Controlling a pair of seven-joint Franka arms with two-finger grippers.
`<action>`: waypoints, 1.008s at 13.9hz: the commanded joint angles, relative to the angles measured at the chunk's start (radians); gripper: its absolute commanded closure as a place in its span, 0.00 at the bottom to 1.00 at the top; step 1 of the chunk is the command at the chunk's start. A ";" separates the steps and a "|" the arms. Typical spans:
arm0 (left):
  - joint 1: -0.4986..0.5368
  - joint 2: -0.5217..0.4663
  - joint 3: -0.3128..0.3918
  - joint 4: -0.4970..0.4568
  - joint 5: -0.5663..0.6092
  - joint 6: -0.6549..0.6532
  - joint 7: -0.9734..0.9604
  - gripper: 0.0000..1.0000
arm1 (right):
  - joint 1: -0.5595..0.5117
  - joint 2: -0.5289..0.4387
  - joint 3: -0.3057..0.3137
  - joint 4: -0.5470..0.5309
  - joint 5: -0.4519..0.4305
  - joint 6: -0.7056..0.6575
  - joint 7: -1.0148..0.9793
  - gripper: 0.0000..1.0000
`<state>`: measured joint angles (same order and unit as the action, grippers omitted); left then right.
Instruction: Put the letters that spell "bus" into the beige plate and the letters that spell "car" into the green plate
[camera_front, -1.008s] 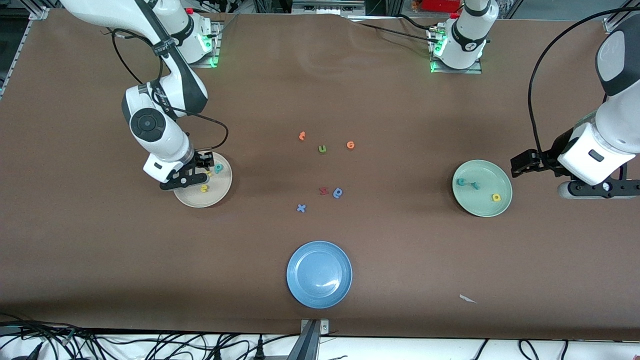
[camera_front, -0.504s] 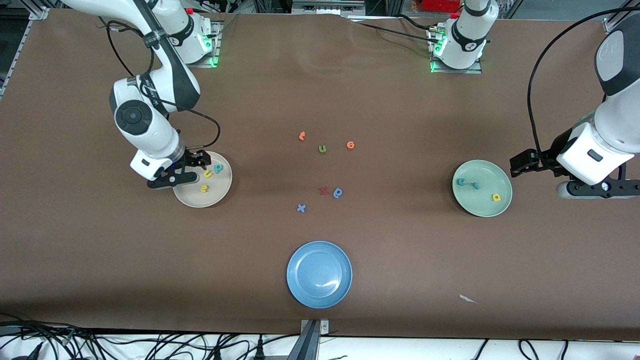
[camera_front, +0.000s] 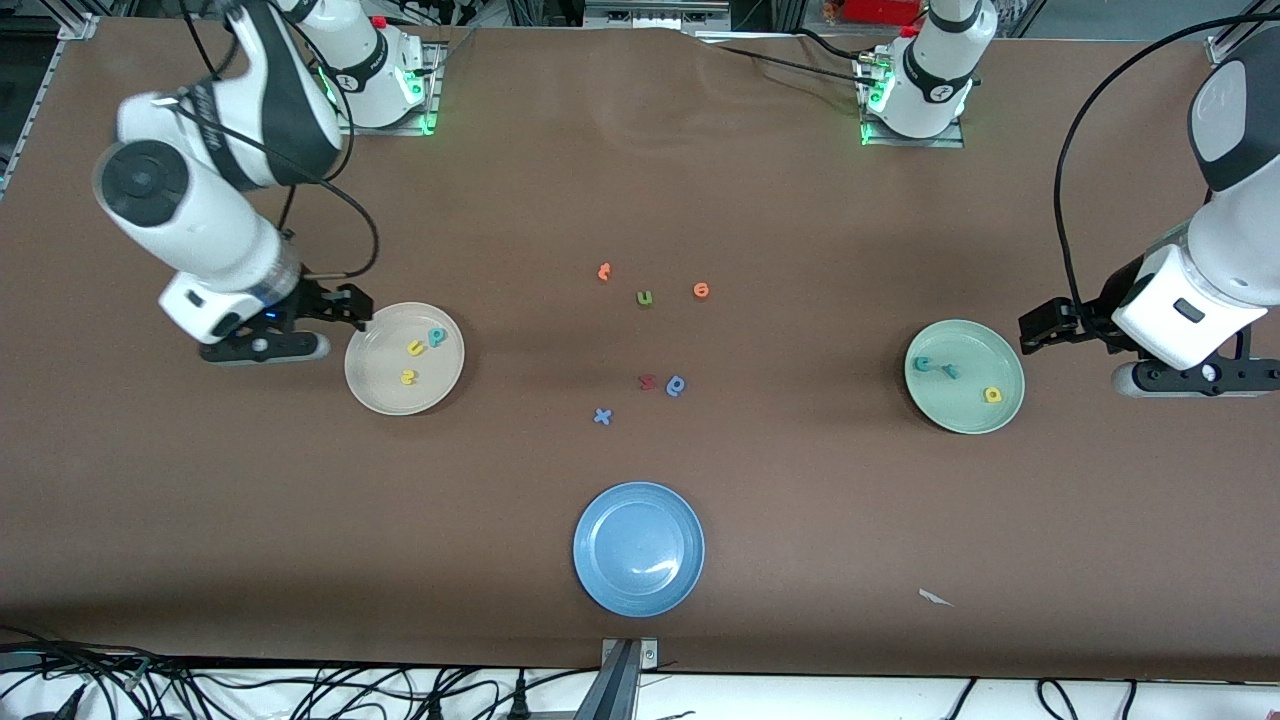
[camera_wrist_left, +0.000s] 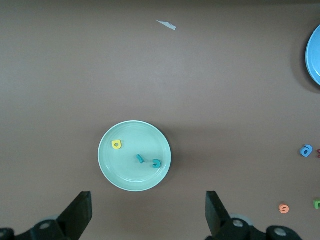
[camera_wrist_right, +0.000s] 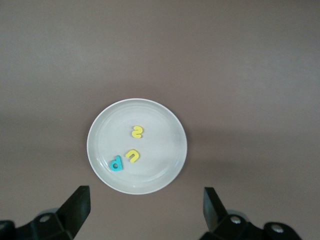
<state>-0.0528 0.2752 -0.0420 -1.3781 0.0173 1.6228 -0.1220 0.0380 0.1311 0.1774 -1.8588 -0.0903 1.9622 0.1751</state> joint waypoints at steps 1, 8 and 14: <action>-0.005 -0.005 0.010 0.010 -0.017 -0.004 0.018 0.00 | -0.006 -0.016 -0.042 0.116 0.061 -0.142 -0.051 0.00; -0.005 -0.007 0.010 0.010 -0.019 -0.004 0.018 0.00 | -0.006 -0.042 -0.131 0.291 0.086 -0.353 -0.157 0.00; -0.005 -0.005 0.010 0.010 -0.019 -0.004 0.018 0.00 | -0.010 -0.031 -0.134 0.348 0.098 -0.422 -0.155 0.00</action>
<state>-0.0529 0.2751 -0.0420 -1.3779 0.0173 1.6228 -0.1220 0.0339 0.0908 0.0459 -1.5471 -0.0186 1.5779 0.0344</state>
